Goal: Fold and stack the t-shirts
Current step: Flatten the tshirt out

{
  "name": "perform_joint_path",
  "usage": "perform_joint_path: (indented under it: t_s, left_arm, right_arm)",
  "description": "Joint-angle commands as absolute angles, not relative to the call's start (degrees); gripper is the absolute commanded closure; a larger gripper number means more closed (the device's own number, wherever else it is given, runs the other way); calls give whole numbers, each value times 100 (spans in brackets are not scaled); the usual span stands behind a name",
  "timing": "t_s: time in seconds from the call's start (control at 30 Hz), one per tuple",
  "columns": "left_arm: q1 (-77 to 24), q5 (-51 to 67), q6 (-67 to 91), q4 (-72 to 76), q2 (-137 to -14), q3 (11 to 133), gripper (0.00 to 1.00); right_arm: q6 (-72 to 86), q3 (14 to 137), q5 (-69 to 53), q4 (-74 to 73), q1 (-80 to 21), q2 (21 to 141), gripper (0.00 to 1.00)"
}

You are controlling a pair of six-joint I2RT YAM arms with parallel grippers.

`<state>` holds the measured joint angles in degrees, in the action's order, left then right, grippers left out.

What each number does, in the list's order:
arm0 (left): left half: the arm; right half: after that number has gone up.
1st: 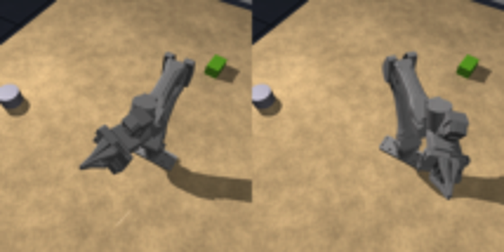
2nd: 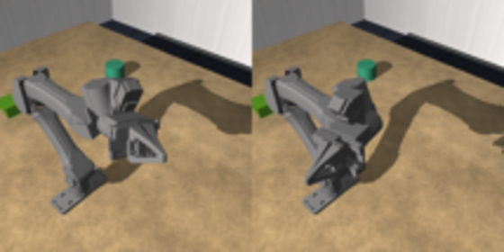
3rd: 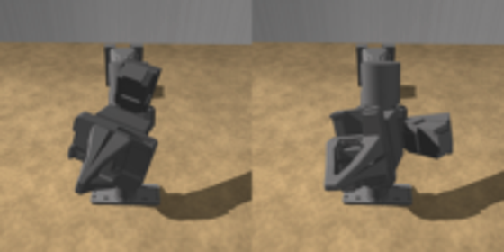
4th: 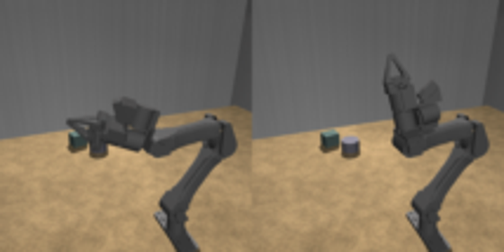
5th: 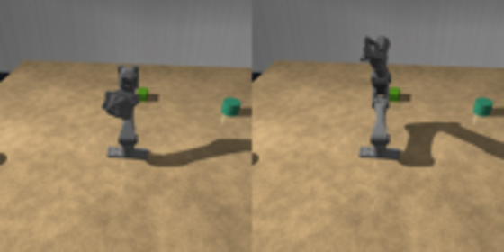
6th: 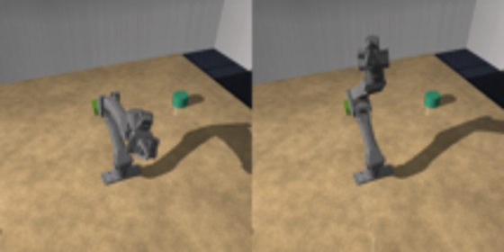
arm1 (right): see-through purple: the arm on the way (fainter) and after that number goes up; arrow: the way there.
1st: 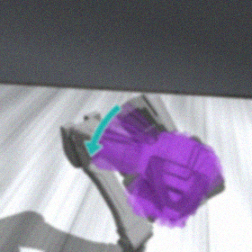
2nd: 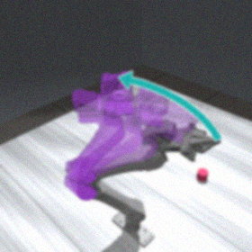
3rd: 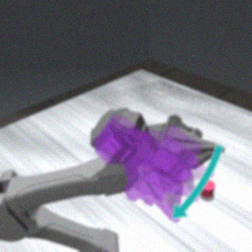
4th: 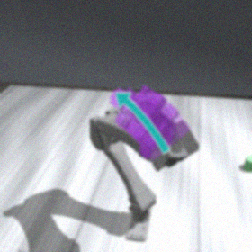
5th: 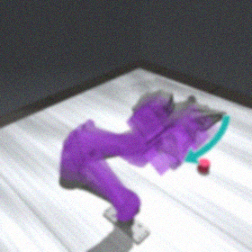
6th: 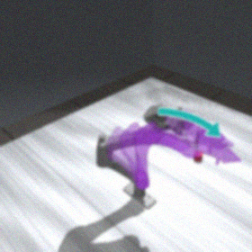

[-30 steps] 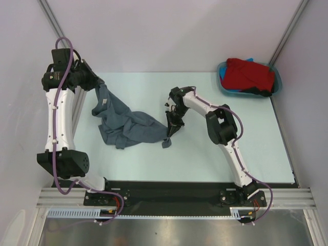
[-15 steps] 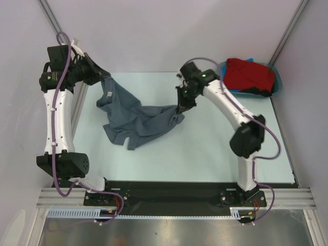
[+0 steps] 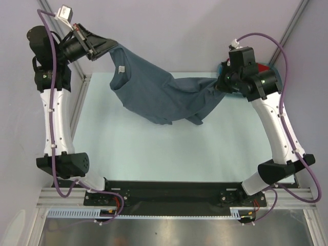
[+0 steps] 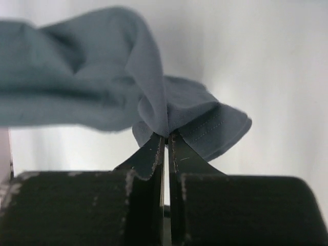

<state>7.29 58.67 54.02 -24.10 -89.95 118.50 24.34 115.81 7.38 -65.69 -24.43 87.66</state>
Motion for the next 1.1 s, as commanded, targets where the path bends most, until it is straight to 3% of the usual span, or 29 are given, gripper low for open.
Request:
perform_joint_path:
  t_s: [0.0,0.43,0.67,0.77,0.8,0.83,1.0,1.07]
  left_arm:
    - [765,6346,7345,-136,-9289,11541,100]
    - [765,6170,8691,851,-10616,11733,96]
    - [765,5398,11730,5301,-11995,12857,100]
    - [756,5098,12995,6420,-12068,12509,96]
    - [747,5150,13060,6581,-11946,12211,63]
    - [747,5411,13043,6661,-11736,11451,1]
    - [765,5871,11280,5277,-9864,8994,0]
    - [765,5994,9819,3607,-9424,8544,0]
  right_arm:
    - [2233,11872,775,-6267,-2137,9166,100]
    - [1740,14087,493,-5924,-1679,10915,100]
    - [1468,13984,273,-5423,-1653,10837,100]
    - [1397,13931,-191,-5466,-1661,10819,100]
    - [1406,13913,-306,-5545,-1661,10811,100]
    - [1424,13852,-412,-5720,-1670,10793,100]
    - [1459,12599,-334,-5688,-2082,10091,100]
    - [1564,12262,-369,-5616,-2101,9775,100]
